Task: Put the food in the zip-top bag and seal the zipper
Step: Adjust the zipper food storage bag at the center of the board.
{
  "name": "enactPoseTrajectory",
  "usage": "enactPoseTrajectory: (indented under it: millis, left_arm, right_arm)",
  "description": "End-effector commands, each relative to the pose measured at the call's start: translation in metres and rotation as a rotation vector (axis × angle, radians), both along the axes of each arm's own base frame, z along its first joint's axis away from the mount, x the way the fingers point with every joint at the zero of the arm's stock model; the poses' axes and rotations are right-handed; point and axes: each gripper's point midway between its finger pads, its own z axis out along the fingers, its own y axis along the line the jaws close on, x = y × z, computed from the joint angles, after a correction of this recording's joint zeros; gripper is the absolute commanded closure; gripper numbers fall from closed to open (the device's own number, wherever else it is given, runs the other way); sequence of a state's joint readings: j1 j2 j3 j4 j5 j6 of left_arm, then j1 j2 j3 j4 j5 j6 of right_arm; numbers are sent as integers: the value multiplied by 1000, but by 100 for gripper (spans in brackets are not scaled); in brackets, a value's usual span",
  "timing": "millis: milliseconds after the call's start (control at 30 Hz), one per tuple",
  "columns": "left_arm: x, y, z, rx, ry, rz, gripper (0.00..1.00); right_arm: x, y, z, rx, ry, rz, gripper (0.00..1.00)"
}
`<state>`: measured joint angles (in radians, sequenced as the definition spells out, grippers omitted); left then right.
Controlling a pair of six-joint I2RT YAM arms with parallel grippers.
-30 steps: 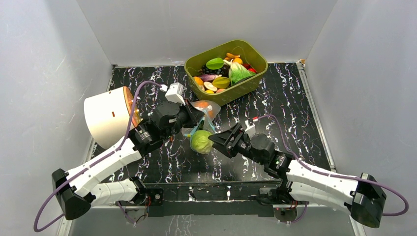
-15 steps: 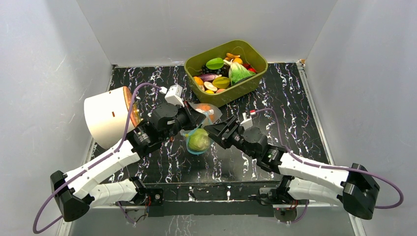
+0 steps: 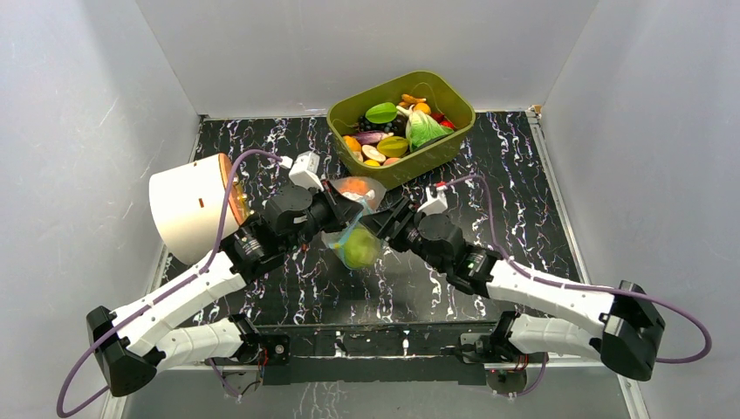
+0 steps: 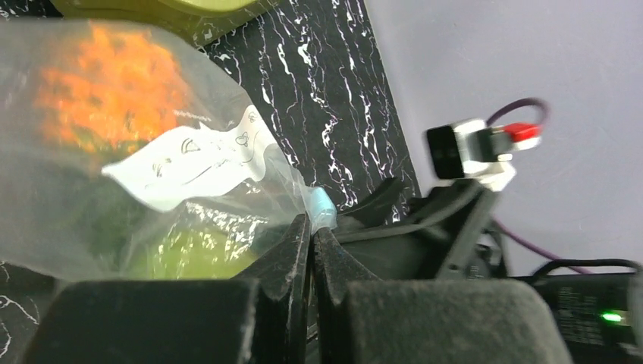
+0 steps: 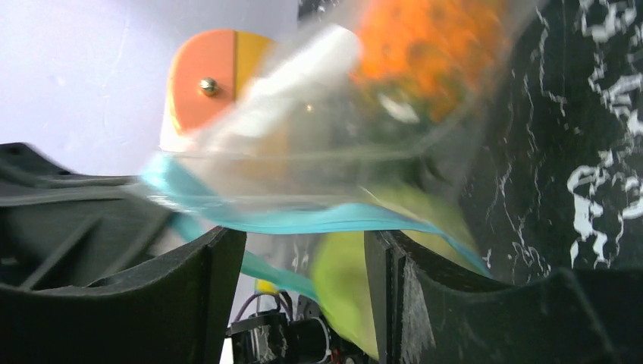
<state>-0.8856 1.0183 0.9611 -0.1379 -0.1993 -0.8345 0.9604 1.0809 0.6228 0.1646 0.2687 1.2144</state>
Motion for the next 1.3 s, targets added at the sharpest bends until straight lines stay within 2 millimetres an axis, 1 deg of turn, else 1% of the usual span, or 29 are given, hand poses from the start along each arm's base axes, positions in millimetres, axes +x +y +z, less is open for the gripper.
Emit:
enactPoseTrajectory:
  millis: [0,100,167,233,300,400,500,567,633,733,833,1000,1100,1200,1267]
  left_arm:
    - [5,5,31,-46,-74,30,100]
    - [8,6,36,-38,-88,44,100]
    - [10,6,40,-33,-95,48,100]
    - [11,7,44,-30,-102,50,100]
    - [11,7,46,-28,-103,51,100]
    - [11,7,46,-28,-99,51,100]
    - [10,6,45,-32,-91,49,100]
    - [10,5,44,-35,-84,48,100]
    - [11,4,44,-38,-84,47,100]
    - [10,1,43,-35,-77,40,100]
    - [10,-1,41,-40,-71,31,100]
    - [9,-2,42,-44,-68,25,100]
    - [9,-1,45,-42,-74,26,100]
    - [9,0,45,-41,-76,30,100]
    - [8,0,45,-45,-78,26,100]
  right_arm:
    - [4,-16,58,-120,-199,-3,45]
    - [-8,-23,58,-187,-247,65,54]
    - [-19,-28,52,-224,-275,117,62]
    - [-26,-37,44,-263,-288,135,68]
    - [-32,-47,42,-276,-308,141,70]
    - [-41,-60,55,-256,-372,142,70]
    - [-42,-74,64,-260,-409,103,70]
    - [-40,-79,58,-293,-416,86,69]
    - [-38,-78,53,-324,-427,97,68]
    - [-37,-68,50,-350,-453,136,68]
    - [-32,-61,42,-394,-477,159,67]
    - [-26,-50,32,-433,-505,186,62]
    - [-20,-51,18,-471,-482,173,61]
    - [-16,-51,0,-507,-480,169,66]
    - [-14,-46,-10,-518,-478,187,66]
